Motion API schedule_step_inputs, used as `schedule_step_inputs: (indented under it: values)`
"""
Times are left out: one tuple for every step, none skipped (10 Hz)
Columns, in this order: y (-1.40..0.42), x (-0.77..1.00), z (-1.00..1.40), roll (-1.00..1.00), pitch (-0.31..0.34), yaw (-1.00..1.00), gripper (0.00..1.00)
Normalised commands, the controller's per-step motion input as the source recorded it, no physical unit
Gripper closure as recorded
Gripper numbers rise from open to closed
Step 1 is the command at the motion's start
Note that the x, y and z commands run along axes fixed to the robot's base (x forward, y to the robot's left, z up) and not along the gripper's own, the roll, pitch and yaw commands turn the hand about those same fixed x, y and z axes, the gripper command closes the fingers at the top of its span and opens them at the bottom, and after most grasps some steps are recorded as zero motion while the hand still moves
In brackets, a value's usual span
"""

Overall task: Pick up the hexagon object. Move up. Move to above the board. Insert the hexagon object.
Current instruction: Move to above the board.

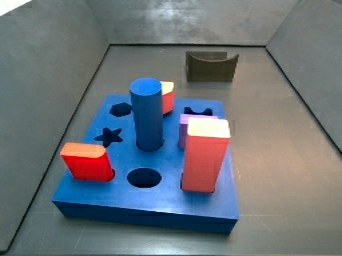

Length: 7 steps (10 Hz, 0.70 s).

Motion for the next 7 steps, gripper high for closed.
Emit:
schedule_step_inputs:
  values:
    - [-1.00,0.05,0.08,-0.01,0.055,0.01,1.00]
    - [-1.00,0.05,0.08,0.00,0.061,0.01,1.00]
    - [-1.00,0.06,0.09,-0.01,0.071,0.01,1.00]
    - [-1.00,0.07,0.09,0.00,0.087,0.01,1.00]
    - [-1.00,0.09,0.09,0.00,0.105,0.01,1.00]
    - [-1.00,0.11,0.10,0.00,0.126,0.01,1.00]
    - [-1.00,0.13,0.10,0.01,0.136,0.01,1.00]
